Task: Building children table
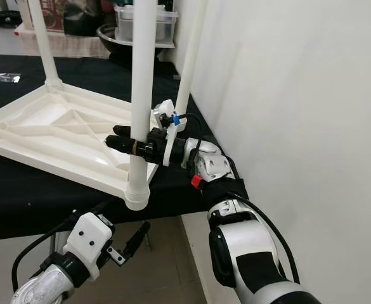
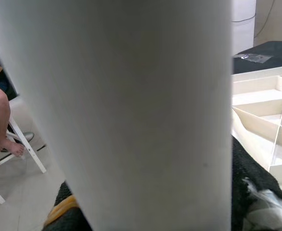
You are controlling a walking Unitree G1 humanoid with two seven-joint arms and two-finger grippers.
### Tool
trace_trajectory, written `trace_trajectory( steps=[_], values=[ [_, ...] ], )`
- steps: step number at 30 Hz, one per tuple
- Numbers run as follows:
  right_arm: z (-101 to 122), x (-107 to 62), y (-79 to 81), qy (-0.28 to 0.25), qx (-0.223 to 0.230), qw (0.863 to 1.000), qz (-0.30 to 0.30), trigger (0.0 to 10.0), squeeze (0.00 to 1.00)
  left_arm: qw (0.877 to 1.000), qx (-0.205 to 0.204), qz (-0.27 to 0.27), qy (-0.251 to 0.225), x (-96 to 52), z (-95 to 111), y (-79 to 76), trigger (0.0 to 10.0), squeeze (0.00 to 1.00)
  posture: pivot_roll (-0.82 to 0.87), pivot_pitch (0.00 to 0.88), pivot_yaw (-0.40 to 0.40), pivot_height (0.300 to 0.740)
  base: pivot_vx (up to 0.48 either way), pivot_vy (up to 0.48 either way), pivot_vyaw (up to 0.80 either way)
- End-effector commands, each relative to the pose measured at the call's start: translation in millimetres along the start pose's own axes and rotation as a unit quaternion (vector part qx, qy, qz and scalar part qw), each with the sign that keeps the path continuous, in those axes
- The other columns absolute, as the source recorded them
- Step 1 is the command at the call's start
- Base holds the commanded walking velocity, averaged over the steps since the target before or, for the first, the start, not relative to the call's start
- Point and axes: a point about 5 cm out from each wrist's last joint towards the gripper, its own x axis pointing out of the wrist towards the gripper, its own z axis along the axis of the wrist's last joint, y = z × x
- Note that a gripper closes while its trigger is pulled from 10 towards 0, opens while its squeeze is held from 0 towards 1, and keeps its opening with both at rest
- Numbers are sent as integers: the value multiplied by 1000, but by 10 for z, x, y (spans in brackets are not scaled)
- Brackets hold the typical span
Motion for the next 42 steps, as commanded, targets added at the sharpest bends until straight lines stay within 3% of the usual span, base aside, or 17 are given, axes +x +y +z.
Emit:
trace_trajectory(
  steps=[1,9,10,12,13,14,17,21,22,23,27,28,30,31,32,38,42],
  values=[
    [14,11,-2,2,-3,1000,-1,0,0,1000,0,-2,3,-5,-5,-14,10000,0,172,0,-156,740,0,0,0],
    [-124,-170,-278,-24,-15,958,-285,0,0,1000,-2,-2,3,0,-18,-41,10000,0,155,0,-152,740,0,0,0],
    [-183,-379,-400,-39,-3,891,-452,0,0,1000,-3,-3,3,7,-22,-46,10000,0,140,0,-143,740,0,0,0],
    [-183,-379,-400,-39,-3,891,-452,0,0,1000,-3,-3,3,7,-22,-46,10000,0,140,0,-143,740,0,0,0],
    [-229,-545,-441,-52,5,829,-556,0,0,1000,-3,-4,3,11,-26,-50,10000,0,135,0,-142,740,0,0,0],
    [-229,-545,-441,-52,5,829,-556,0,0,1000,-3,-4,3,11,-26,-50,10000,0,135,0,-142,740,0,0,0],
    [-350,-679,-360,-68,39,733,-676,0,0,1000,-4,-7,2,24,-30,-61,10000,0,137,0,-140,740,0,0,0],
    [-419,-633,-295,-72,58,713,-695,0,0,1000,-3,-9,1,28,-27,-63,10000,0,140,0,-144,740,0,0,0],
    [-419,-633,-295,-72,58,713,-695,0,0,1000,-3,-9,1,28,-27,-63,10000,0,140,0,-144,740,0,0,0],
    [-475,-472,-231,-84,92,721,-682,4431,0,1000,-4,-8,1,28,-25,-57,10000,0,144,0,-143,740,0,0,0],
    [-475,-472,-231,-84,92,721,-682,4431,0,1000,-4,-8,1,28,-25,-57,10000,0,144,0,-143,740,0,0,0],
    [-481,-345,-187,-92,103,735,-664,10000,0,1000,-2,-8,2,27,-23,-52,10000,0,144,0,-143,740,0,0,0],
    [-481,-345,-187,-92,103,735,-664,10000,0,1000,-2,-8,2,27,-23,-52,10000,0,144,0,-143,740,0,0,0],
    [-401,-257,-178,-119,95,761,-631,10000,1000,1000,-2,-7,2,27,-22,-48,10000,0,139,0,-139,740,0,0,0],
    [-269,-254,-215,-151,73,792,-587,10000,0,1000,-2,-7,2,28,-21,-47,10000,0,139,0,-140,740,0,0,0],
    [-31,-325,-277,-210,32,835,-508,10000,0,1000,-2,-7,1,34,-22,-47,10000,0,134,0,-136,740,0,0,0],
    [97,-439,-283,-187,30,921,-341,10000,0,1000,-2,-7,0,50,-25,-36,10000,0,128,2,-135,740,0,0,0]
  ],
)
